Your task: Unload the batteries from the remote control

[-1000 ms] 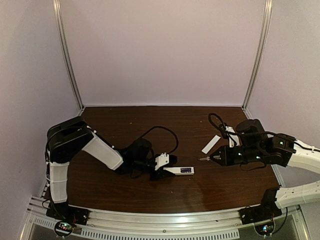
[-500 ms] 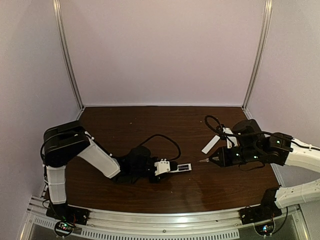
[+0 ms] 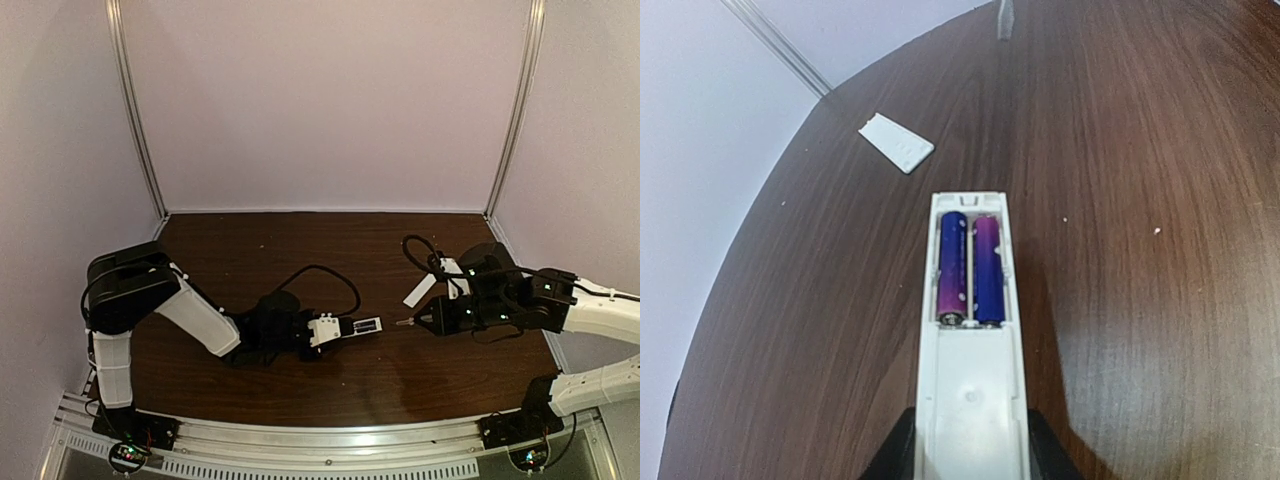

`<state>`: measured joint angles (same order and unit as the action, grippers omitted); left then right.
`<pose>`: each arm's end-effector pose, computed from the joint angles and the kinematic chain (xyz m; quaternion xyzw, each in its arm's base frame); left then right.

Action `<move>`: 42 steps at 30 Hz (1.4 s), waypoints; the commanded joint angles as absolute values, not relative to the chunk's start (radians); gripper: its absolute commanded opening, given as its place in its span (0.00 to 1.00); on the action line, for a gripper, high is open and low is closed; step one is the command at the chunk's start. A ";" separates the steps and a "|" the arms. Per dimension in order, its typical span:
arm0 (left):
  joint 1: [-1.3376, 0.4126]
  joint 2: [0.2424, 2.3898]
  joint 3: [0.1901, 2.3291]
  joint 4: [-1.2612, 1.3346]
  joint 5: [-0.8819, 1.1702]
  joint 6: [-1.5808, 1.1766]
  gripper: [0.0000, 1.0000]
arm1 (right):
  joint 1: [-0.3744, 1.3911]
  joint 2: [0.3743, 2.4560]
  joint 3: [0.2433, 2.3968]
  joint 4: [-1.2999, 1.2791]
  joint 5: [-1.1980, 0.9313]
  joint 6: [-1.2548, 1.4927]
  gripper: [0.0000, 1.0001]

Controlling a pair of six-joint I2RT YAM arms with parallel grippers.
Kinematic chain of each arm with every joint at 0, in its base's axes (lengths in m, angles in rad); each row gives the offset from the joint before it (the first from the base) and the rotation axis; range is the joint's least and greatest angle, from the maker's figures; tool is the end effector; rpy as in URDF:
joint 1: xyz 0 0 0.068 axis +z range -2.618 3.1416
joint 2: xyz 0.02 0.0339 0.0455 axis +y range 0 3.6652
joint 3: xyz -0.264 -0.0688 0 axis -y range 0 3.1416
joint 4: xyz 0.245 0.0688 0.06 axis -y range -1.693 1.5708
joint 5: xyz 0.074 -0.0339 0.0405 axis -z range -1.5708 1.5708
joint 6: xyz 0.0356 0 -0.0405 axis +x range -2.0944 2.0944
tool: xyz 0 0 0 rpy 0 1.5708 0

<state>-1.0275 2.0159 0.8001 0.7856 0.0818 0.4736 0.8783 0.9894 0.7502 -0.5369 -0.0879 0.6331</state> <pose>0.1912 -0.3222 0.0972 0.5898 0.6000 -0.1806 0.5095 0.1287 0.1601 0.2577 -0.1295 0.9122 0.2946 0.2536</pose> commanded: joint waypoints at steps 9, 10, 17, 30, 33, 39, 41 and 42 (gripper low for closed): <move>-1.028 2.016 0.810 0.799 0.121 0.499 0.00 | 0.904 1.016 0.678 -0.420 -0.020 0.680 0.00; -1.029 2.019 0.810 0.798 0.120 0.503 0.00 | 0.907 1.020 0.676 -0.412 -0.016 0.683 0.00; -1.030 2.032 0.823 0.778 0.116 0.511 0.00 | 0.926 1.063 0.673 -0.369 0.012 0.695 0.00; -1.030 2.052 0.847 0.750 0.123 0.515 0.00 | 0.936 1.152 0.676 -0.309 0.063 0.690 0.00; -1.030 2.054 0.851 0.747 0.120 0.518 0.00 | 0.936 1.168 0.682 -0.304 0.066 0.686 0.00; -1.030 2.058 0.853 0.742 0.117 0.523 0.00 | 0.939 1.204 0.699 -0.301 0.072 0.675 0.00; -1.030 2.059 0.854 0.742 0.116 0.524 0.00 | 0.937 1.216 0.702 -0.304 0.083 0.675 0.00; -1.030 2.061 0.855 0.742 0.114 0.525 0.00 | 0.937 1.224 0.705 -0.305 0.084 0.675 0.00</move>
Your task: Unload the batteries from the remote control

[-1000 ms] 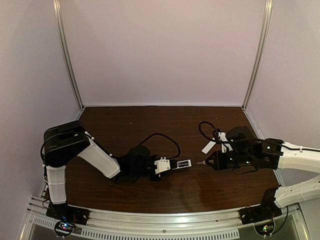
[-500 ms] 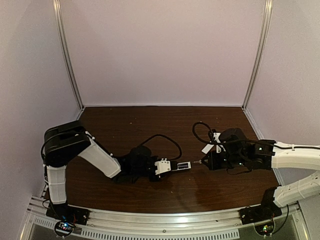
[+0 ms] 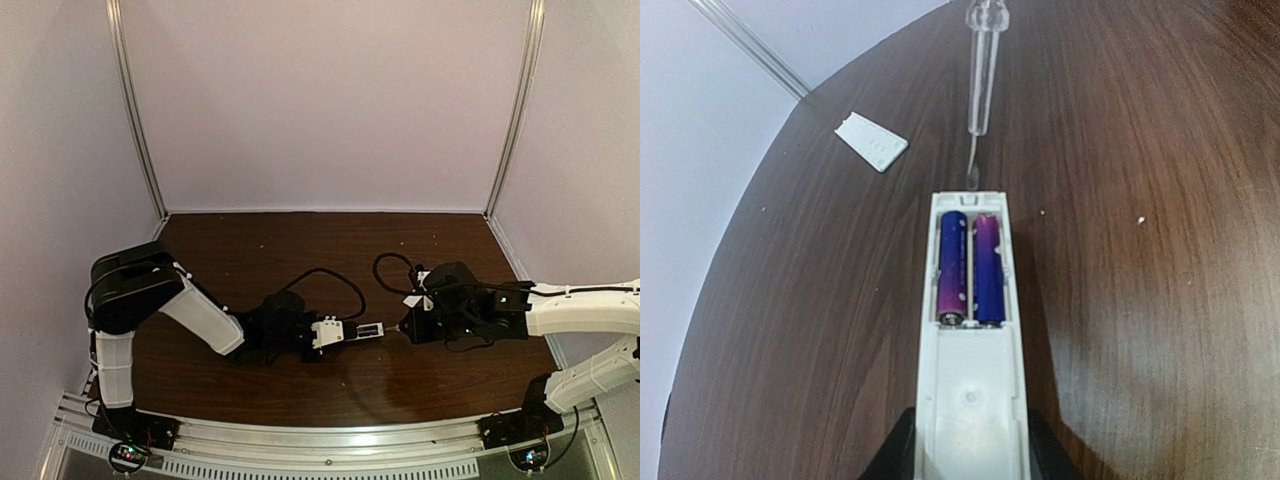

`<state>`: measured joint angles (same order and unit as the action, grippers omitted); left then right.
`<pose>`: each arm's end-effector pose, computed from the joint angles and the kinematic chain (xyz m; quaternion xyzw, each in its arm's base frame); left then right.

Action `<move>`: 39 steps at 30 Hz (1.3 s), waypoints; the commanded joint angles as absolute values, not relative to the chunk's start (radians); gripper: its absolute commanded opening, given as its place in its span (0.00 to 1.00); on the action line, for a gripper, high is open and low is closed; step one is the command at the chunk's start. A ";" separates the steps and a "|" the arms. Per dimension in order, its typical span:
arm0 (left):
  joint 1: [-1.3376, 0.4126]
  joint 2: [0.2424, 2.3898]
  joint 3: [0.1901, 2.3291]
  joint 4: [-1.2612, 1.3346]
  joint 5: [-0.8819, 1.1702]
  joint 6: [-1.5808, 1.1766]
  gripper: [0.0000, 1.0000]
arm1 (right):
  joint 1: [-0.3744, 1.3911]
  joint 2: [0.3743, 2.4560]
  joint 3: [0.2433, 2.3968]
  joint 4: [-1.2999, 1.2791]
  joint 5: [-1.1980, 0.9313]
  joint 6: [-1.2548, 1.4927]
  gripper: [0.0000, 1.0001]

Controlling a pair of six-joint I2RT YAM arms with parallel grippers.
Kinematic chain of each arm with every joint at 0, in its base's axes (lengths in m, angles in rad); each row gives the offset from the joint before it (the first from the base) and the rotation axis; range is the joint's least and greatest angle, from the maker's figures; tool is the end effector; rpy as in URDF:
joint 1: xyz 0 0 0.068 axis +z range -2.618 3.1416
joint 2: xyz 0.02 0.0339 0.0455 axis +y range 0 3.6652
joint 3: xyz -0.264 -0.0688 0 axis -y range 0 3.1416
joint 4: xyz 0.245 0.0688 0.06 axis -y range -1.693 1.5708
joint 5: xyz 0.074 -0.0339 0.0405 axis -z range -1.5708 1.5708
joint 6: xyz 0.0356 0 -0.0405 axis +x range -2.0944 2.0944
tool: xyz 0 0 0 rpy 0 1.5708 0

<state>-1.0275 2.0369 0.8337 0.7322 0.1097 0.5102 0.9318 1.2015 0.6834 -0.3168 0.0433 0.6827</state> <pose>0.1932 -0.3274 0.0926 0.6125 0.5919 -0.1787 0.4925 0.1449 0.1924 0.2093 -0.1082 0.9266 0.2458 0.2633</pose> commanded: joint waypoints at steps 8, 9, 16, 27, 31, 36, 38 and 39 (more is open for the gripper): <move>-1.030 2.069 0.860 0.735 0.109 0.531 0.00 | 0.939 1.251 0.718 -0.287 0.072 0.626 0.00; -1.030 2.070 0.862 0.735 0.108 0.532 0.00 | 0.940 1.250 0.719 -0.286 0.071 0.616 0.00; -1.031 2.072 0.862 0.733 0.103 0.534 0.00 | 0.946 1.220 0.714 -0.298 0.106 0.557 0.00; -1.030 2.075 0.862 0.729 0.103 0.531 0.00 | 0.945 1.260 0.723 -0.281 0.114 0.565 0.00; -1.030 2.078 0.867 0.725 0.103 0.530 0.00 | 0.946 1.265 0.724 -0.271 0.105 0.566 0.00; -1.030 2.079 0.868 0.722 0.104 0.529 0.00 | 0.946 1.274 0.727 -0.264 0.100 0.567 0.00; -1.029 2.077 0.867 0.720 0.103 0.529 0.00 | 0.947 1.278 0.729 -0.263 0.101 0.568 0.00; -1.029 2.077 0.867 0.719 0.102 0.529 0.00 | 0.947 1.280 0.729 -0.262 0.101 0.569 0.00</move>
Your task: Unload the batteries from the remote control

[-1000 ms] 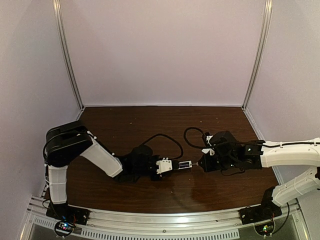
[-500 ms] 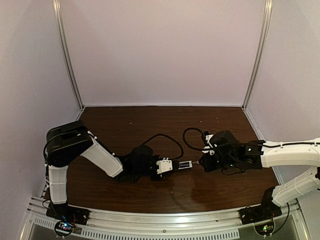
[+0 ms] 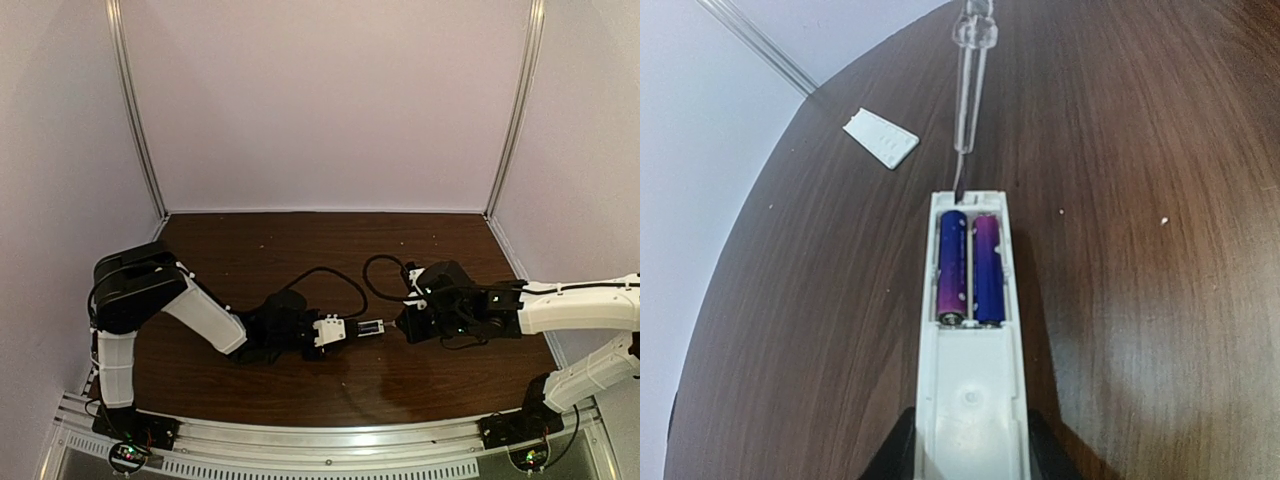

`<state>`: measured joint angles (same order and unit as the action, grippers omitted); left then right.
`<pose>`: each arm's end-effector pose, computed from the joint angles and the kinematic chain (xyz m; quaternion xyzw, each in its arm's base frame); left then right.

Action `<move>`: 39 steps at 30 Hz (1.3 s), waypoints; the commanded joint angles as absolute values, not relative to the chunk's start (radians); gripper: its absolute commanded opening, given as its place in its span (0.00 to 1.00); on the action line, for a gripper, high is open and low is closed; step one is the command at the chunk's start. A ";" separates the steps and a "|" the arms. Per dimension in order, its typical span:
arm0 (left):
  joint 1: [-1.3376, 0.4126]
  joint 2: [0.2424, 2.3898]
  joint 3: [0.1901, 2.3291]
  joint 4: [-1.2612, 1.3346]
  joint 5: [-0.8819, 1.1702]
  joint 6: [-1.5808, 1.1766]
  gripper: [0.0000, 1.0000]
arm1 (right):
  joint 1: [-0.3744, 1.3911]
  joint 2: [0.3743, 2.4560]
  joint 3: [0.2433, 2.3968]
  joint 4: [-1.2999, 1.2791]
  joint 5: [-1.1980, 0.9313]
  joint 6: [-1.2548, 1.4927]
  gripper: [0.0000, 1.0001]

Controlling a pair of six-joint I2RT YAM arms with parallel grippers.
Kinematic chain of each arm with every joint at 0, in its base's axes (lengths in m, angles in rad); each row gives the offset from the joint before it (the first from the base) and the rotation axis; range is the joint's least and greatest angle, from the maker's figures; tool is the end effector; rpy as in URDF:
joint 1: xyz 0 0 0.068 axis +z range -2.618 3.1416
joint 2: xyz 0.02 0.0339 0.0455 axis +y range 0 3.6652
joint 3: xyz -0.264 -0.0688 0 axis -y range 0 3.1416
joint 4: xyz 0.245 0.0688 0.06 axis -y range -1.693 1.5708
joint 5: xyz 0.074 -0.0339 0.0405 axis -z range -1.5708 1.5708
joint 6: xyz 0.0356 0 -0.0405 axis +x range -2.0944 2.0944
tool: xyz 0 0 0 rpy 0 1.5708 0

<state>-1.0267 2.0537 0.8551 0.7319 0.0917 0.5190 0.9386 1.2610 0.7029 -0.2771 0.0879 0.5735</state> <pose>0.1967 -0.3314 0.0917 0.6110 0.5922 -0.1693 0.4973 0.1518 0.2019 0.2049 -0.1537 0.9196 0.2166 0.2895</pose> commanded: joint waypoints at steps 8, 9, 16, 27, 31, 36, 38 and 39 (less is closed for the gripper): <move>-1.030 2.079 0.871 0.714 0.103 0.530 0.00 | 0.948 1.280 0.730 -0.251 0.081 0.569 0.00; -1.031 2.079 0.870 0.714 0.103 0.530 0.00 | 0.949 1.278 0.730 -0.250 0.080 0.569 0.00; -1.030 2.079 0.870 0.712 0.103 0.531 0.00 | 0.948 1.275 0.726 -0.257 0.104 0.574 0.00; -1.029 2.079 0.871 0.709 0.111 0.531 0.00 | 0.950 1.302 0.718 -0.233 0.103 0.576 0.00; -1.030 2.079 0.872 0.706 0.118 0.531 0.00 | 0.949 1.314 0.718 -0.223 0.105 0.568 0.00; -1.030 2.079 0.873 0.703 0.127 0.532 0.00 | 0.948 1.336 0.724 -0.221 0.112 0.562 0.00; -1.030 2.080 0.874 0.699 0.131 0.532 0.00 | 0.948 1.341 0.726 -0.222 0.121 0.560 0.00; -1.031 2.079 0.875 0.698 0.132 0.532 0.00 | 0.948 1.346 0.728 -0.219 0.123 0.560 0.00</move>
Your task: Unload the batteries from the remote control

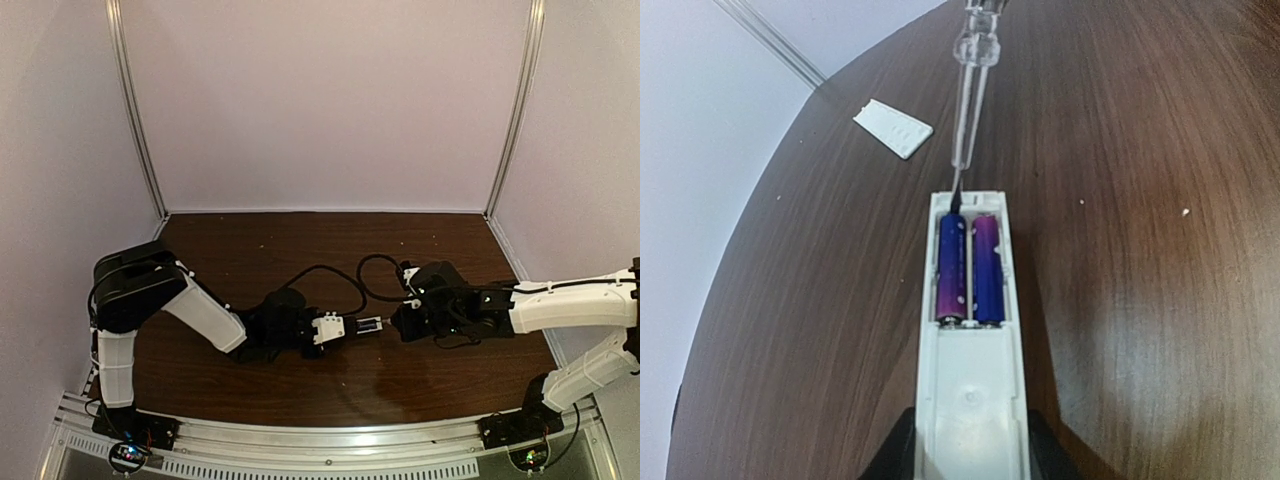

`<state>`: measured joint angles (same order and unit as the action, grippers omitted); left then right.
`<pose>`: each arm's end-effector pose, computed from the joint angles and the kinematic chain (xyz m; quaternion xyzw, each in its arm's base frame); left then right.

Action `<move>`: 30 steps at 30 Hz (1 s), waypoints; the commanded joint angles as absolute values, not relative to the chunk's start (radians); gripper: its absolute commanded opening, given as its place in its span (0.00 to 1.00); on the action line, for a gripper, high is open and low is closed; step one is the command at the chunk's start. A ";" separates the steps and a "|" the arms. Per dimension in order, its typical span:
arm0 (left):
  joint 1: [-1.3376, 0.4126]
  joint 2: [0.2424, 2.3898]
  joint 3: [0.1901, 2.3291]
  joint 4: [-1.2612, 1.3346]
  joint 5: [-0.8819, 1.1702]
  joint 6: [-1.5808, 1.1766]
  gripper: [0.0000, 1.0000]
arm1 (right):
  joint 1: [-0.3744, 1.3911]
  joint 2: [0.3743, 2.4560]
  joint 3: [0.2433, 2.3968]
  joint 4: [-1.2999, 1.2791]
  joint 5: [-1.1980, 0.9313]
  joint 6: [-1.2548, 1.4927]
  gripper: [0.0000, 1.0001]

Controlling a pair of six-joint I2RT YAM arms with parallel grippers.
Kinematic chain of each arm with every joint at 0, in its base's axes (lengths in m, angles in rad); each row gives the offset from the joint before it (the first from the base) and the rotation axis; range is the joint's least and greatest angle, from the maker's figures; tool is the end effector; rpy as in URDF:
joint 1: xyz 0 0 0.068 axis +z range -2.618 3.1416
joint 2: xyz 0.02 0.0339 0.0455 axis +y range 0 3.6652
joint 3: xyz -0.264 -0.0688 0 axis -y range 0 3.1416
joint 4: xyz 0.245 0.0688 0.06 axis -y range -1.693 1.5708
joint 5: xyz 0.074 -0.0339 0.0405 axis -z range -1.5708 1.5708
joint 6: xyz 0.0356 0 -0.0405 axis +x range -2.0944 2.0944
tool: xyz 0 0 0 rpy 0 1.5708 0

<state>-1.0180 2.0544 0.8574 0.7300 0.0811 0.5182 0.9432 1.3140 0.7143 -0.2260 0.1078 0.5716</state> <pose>0.2001 -0.3299 0.0918 0.6064 0.5972 -0.1630 0.4991 0.1577 0.2108 0.1997 -0.1525 0.9177 0.2132 0.2986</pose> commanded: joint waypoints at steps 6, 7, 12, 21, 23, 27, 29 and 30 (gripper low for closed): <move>-1.030 2.079 0.876 0.694 0.136 0.534 0.00 | 0.948 1.362 0.735 -0.211 0.121 0.542 0.00; -1.029 2.079 0.876 0.694 0.138 0.534 0.00 | 0.948 1.361 0.733 -0.208 0.122 0.538 0.00; -1.030 2.078 0.877 0.689 0.139 0.534 0.00 | 0.945 1.346 0.716 -0.183 0.092 0.524 0.00; -1.030 2.064 0.871 0.684 0.178 0.526 0.00 | 0.940 1.276 0.654 -0.107 -0.018 0.521 0.00; -1.030 2.064 0.873 0.681 0.176 0.526 0.00 | 0.939 1.258 0.639 -0.081 -0.051 0.529 0.00; -1.030 2.064 0.875 0.677 0.181 0.526 0.00 | 0.938 1.230 0.626 -0.064 -0.080 0.541 0.00; -1.031 2.064 0.876 0.675 0.184 0.525 0.00 | 0.938 1.220 0.619 -0.056 -0.096 0.546 0.00; -1.030 2.064 0.876 0.674 0.186 0.525 0.00 | 0.937 1.215 0.616 -0.052 -0.102 0.547 0.00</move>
